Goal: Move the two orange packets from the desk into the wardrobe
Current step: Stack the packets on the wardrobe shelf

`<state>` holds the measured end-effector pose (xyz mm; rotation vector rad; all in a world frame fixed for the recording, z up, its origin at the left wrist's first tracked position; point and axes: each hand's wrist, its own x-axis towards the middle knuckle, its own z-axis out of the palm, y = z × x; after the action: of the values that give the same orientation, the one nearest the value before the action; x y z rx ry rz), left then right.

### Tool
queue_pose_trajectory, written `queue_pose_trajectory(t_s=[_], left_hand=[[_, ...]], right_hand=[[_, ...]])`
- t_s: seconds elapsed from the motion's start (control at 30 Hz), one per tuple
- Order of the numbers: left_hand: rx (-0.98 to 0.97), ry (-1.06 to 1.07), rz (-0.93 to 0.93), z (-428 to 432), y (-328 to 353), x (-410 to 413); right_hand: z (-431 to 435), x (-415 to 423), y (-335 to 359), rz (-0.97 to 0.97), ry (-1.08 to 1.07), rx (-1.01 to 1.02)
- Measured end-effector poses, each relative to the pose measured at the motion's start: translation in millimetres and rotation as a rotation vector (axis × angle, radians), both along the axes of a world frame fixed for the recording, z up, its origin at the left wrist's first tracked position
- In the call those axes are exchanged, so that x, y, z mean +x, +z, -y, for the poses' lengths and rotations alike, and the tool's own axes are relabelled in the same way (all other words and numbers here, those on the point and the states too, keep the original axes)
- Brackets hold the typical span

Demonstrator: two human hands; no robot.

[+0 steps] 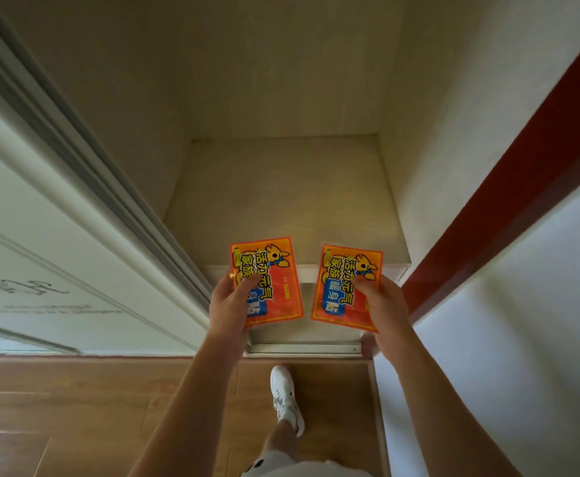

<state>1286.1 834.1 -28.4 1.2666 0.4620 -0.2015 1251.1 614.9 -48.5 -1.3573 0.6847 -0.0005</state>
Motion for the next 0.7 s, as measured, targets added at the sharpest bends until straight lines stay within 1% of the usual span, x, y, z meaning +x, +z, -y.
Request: queue_pose_trajectory(t_s=[0.1,0.23,0.37,0.7], left_hand=[[-0.018,-0.017,0.027,6,1,46],[-0.029,-0.017,0.014,9,9,105],[-0.026,-0.080,0.065,11,15,153],[-0.021,-0.103,0.108,28,12,208]], right_hand=[[6,44,6,0.030,-0.018,-0.026],[11,98,19,0.051,-0.040,-0.076],[14,142,29,0.064,-0.055,-0.110],[38,199,27,0.076,-0.046,-0.134]])
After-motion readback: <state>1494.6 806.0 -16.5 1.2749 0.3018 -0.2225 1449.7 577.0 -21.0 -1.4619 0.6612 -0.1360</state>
